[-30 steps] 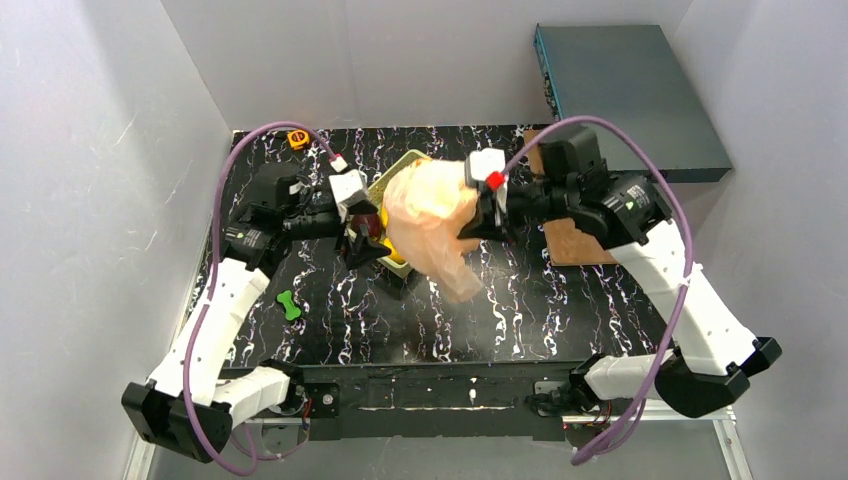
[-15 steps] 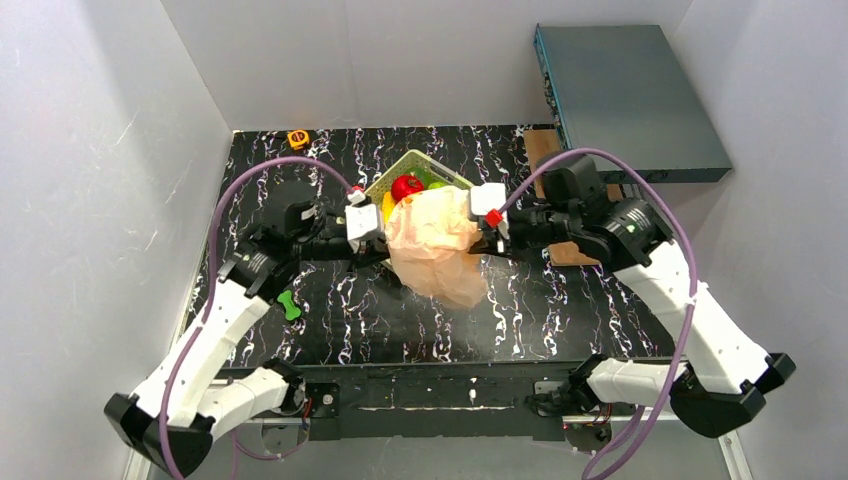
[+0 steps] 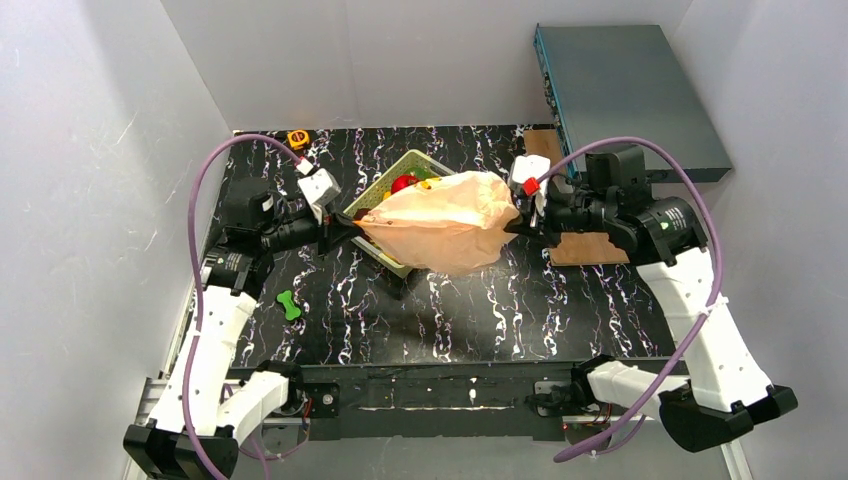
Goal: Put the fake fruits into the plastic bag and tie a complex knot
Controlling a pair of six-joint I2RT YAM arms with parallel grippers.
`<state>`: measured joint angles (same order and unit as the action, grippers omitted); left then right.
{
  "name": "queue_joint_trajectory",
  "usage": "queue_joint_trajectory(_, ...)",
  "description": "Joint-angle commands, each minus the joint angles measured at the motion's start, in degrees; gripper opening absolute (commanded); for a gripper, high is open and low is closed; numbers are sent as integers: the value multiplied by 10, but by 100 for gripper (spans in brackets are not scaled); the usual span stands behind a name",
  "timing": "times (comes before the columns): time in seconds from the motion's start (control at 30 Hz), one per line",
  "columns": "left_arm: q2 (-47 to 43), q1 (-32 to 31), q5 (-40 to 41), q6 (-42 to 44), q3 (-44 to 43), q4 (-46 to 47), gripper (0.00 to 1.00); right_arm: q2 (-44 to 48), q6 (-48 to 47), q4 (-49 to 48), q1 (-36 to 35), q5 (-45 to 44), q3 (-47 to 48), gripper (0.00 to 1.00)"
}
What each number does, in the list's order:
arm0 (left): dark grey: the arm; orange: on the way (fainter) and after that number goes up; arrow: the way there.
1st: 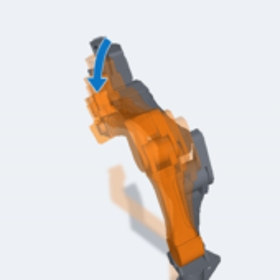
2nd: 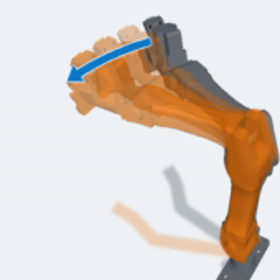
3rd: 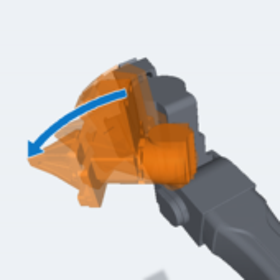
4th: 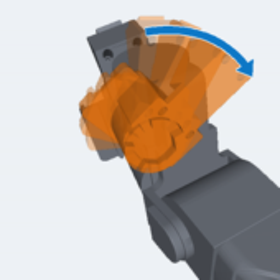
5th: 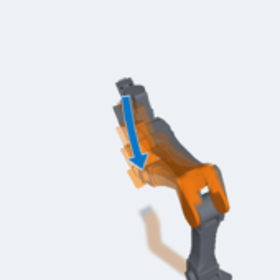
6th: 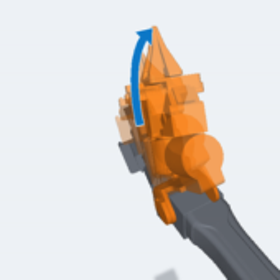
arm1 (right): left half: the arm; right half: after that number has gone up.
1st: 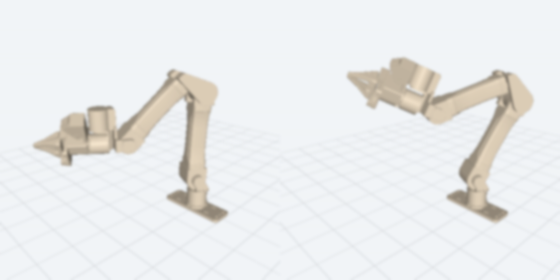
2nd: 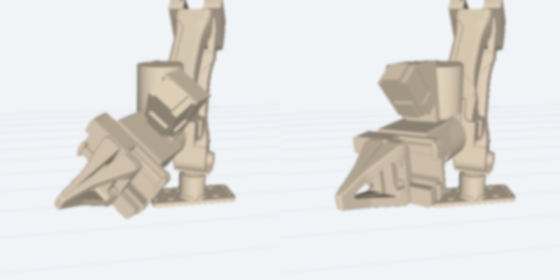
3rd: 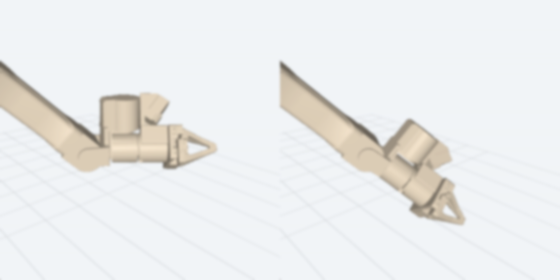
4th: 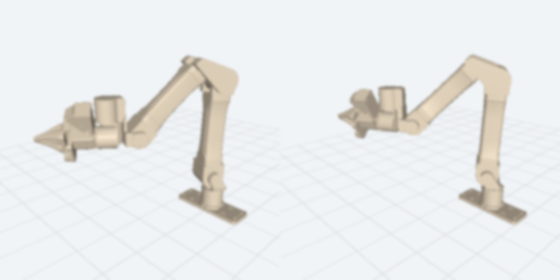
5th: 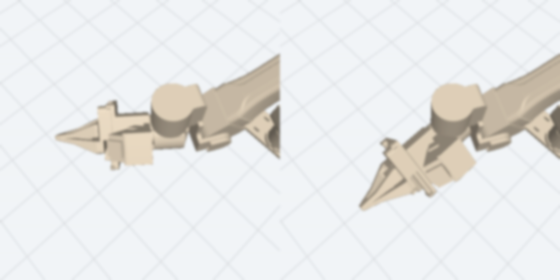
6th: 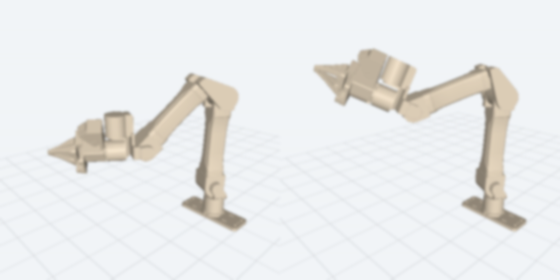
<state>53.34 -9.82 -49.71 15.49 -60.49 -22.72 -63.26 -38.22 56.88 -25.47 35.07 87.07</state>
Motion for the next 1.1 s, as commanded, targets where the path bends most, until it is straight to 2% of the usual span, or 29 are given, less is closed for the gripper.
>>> queue_joint_trajectory(0.0,-7,2,-24,-21,-19,-1,0,-18,69,-31,-1,30,48,1)
queue_joint_trajectory(0.07,-7,2,-39,-35,-29,-8,0,-30,96,-24,-6,32,65,8)
queue_joint_trajectory(0.1,-5,-1,-48,-42,-35,-16,0,-33,106,-23,-5,35,72,8)
queue_joint_trajectory(0.13,-3,-8,-51,-45,-37,-23,0,-34,115,-28,-6,37,77,3)
queue_joint_trajectory(0.2,-2,-26,-43,-18,-38,-54,0,-30,125,-43,-6,41,80,1)
queue_joint_trajectory(0.23,-1,-30,-40,17,-41,-82,9,-24,123,-52,-8,38,77,1)
queue_joint_trajectory(0.27,-2,-31,-34,43,-47,-104,43,-16,113,-59,-9,33,70,1)
queue_joint_trajectory(0.3,-3,-31,-18,61,-59,-120,83,-9,88,-55,-9,29,62,1)
queue_joint_trajectory(0.33,-3,-31,-8,75,-75,-136,96,-3,56,-42,-10,25,54,1)
queue_joint_trajectory(0.43,18,-31,-23,128,-154,-197,98,9,-40,3,-11,17,34,1)
queue_joint_trajectory(0.53,67,-36,-56,129,-239,-243,98,24,-102,7,-25,9,8,1)
queue_joint_trajectory(0.67,121,-91,-27,102,-290,-250,98,38,-135,-29,-77,-24,-25,1)
queue_joint_trajectory(0.77,144,-186,22,89,-288,-233,98,32,-118,-65,-120,-47,-29,1)
queue_joint_trajectory(0.9,163,-237,33,28,-247,-193,98,29,-105,-97,-154,-67,-27,1)
queue_joint_trajectory(0.93,163,-241,35,21,-232,-187,90,34,-106,-104,-158,-74,-31,1)
queue_joint_trajectory(0.97,160,-242,36,15,-227,-188,78,40,-105,-110,-158,-86,-35,1)
queue_joint_trajectory(1.0,154,-241,47,9,-224,-196,51,47,-103,-112,-158,-103,-38,1)
queue_joint_trajectory(1.07,130,-223,68,10,-213,-209,3,63,-114,-96,-157,-144,-45,1)
